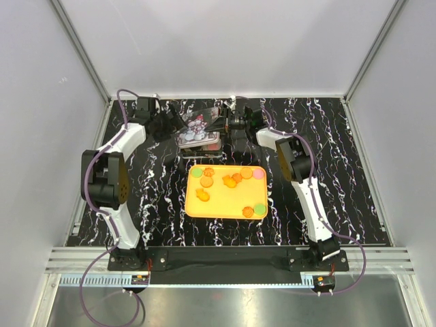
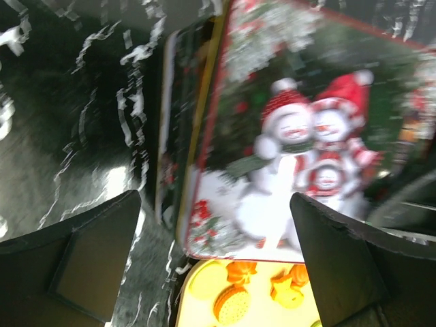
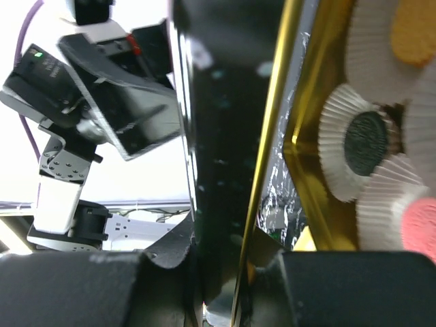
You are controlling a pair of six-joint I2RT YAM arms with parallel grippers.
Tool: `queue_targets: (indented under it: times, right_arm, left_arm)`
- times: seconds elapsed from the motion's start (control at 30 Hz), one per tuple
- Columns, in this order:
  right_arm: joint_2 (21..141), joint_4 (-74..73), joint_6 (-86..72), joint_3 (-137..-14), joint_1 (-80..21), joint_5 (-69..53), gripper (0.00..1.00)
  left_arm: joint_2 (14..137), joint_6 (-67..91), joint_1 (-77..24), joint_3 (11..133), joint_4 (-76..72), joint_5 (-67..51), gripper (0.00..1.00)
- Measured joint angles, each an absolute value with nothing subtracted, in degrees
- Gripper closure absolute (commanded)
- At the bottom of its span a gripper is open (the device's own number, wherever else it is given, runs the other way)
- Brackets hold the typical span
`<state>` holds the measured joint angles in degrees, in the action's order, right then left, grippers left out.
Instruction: Pack the cookies
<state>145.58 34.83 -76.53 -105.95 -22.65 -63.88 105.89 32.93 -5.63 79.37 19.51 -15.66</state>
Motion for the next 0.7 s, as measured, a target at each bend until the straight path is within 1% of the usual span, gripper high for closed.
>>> queue_targets:
  times: [0.17, 0.3, 0.43, 0.57, 0.7]
  right_arm:
    - [147.26, 35.07, -77.10, -105.95, -22.52, -64.47, 0.96]
    - [147.33, 35.40, -77.28, -106.39, -22.50, -65.21, 0.92]
    - [147.33, 35.35, -77.25, -106.43, -22.50, -65.54, 0.89]
    - [147.33, 35.38, -77.28, -106.43, -22.50, -65.60, 0.89]
    - [147.33, 35.40, -77.28, -106.43, -22.48, -65.63, 0.86]
  left_arm:
    - [106.80, 32.75, -5.63, 79.02, 15.46, -18.50, 0.01]
    - [108.16, 32.56, -5.63, 78.67, 13.72, -19.53, 0.01]
    - [109.25, 32.56, -5.63, 78.11, 13.56, -19.99, 0.02]
    - [109.60, 32.51, -5.65, 78.11, 13.56, -20.21, 0.02]
    - [110.08, 32.36, -5.87, 78.11, 13.65, -20.38, 0.03]
